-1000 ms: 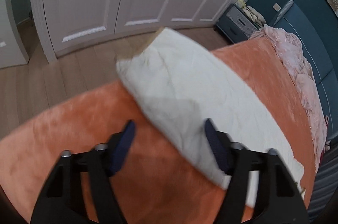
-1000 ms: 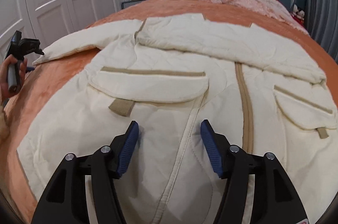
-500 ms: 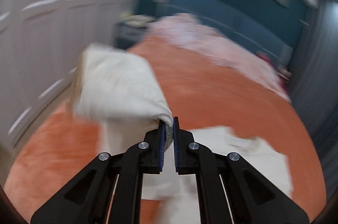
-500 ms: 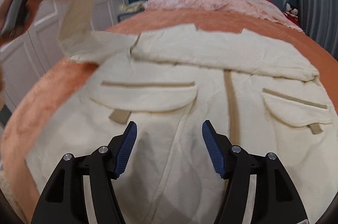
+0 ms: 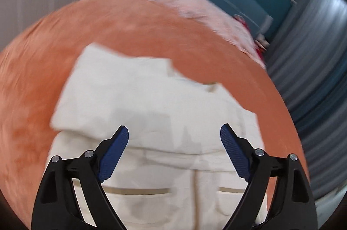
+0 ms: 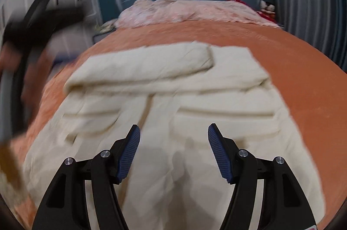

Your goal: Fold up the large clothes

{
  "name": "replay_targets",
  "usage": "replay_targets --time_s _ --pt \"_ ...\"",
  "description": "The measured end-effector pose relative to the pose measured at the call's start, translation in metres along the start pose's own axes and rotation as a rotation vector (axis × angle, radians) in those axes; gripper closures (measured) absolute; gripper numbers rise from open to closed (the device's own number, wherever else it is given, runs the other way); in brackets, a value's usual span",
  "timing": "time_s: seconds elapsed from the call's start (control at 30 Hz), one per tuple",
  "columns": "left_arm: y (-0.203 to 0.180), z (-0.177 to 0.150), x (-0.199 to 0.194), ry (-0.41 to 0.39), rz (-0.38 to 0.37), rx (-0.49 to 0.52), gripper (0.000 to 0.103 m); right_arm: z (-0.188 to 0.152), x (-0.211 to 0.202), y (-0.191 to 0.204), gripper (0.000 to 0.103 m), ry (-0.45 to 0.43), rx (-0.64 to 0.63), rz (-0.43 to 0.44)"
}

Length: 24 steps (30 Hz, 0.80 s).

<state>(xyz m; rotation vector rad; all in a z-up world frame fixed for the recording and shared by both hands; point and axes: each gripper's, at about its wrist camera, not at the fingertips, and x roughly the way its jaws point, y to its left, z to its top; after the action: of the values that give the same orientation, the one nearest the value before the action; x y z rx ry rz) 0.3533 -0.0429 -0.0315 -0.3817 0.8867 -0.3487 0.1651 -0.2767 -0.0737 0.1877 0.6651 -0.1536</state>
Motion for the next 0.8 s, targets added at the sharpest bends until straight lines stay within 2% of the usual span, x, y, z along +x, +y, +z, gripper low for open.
replay_targets --time_s 0.13,0.3,0.5,0.63,0.7,0.73,0.77,0.8 --pt "0.078 0.014 0.004 0.019 0.056 -0.204 0.020 0.040 0.022 -0.027 0.036 -0.016 0.091 0.010" --pt "0.134 0.015 0.014 0.043 0.036 -0.388 0.024 0.081 0.064 -0.050 0.035 -0.030 0.166 -0.023" --pt "0.158 -0.005 0.027 0.080 -0.033 -0.534 0.026 0.103 0.118 -0.056 0.035 0.006 0.219 -0.041" --pt "0.156 -0.011 0.025 0.074 -0.075 -0.588 0.026 0.105 0.154 -0.060 0.035 0.071 0.279 -0.030" --pt "0.155 -0.009 0.023 0.068 -0.098 -0.595 0.036 0.104 0.167 -0.058 0.035 0.100 0.292 -0.004" --pt "0.152 -0.005 0.023 0.067 -0.097 -0.588 0.038 0.105 0.171 -0.056 0.041 0.111 0.288 0.010" --pt "0.152 -0.003 0.023 0.066 -0.088 -0.580 0.043 0.106 0.176 -0.054 0.060 0.123 0.278 0.028" --pt "0.149 0.001 0.025 0.074 -0.054 -0.559 0.052 0.108 0.179 -0.051 0.074 0.138 0.265 0.046"
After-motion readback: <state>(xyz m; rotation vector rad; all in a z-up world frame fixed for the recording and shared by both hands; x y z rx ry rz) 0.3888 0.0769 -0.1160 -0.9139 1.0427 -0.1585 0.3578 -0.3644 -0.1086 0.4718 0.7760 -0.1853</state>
